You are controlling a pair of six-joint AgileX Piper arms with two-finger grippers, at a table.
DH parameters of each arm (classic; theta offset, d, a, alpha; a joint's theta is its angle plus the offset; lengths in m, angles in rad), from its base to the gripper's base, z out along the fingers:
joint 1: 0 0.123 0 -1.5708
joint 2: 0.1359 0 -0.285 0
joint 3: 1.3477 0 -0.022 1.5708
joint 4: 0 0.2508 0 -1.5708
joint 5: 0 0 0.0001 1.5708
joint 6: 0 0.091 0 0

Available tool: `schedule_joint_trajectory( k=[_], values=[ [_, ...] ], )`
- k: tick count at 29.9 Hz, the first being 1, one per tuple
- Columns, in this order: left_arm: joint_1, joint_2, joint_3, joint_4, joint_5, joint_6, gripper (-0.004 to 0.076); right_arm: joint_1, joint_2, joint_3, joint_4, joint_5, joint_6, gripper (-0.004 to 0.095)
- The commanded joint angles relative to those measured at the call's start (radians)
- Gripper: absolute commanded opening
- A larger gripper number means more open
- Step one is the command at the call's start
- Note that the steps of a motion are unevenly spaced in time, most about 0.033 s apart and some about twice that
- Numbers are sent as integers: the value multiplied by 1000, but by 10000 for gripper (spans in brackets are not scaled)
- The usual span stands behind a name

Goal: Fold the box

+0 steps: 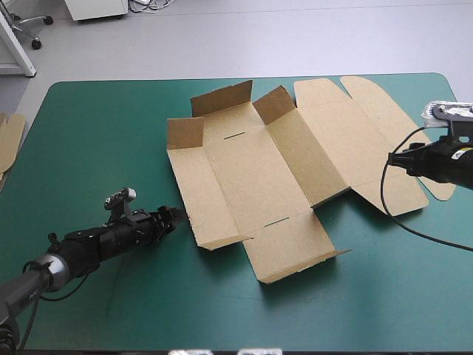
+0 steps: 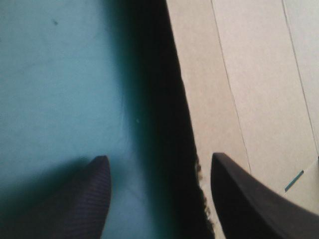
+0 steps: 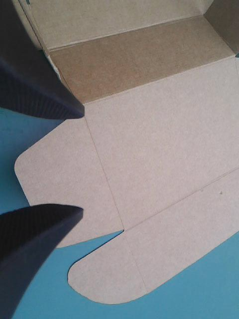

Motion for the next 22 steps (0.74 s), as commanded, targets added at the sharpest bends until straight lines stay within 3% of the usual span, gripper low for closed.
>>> schedule_joint_trajectory(
  k=[1, 14, 19, 22],
  values=[
    [-4, 46, -59, -116, 67, 38, 433, -5, -17, -33, 17, -60, -17, 498],
    [-4, 217, -227, -116, 163, 78, 428, -5, -17, -33, 17, -32, -20, 494],
    [-35, 239, -262, -116, 166, 105, 322, -5, -17, -33, 17, -23, -23, 494],
    [-89, 267, -286, -116, 164, 108, 315, -5, -17, -33, 17, -14, -23, 494]
  ],
)
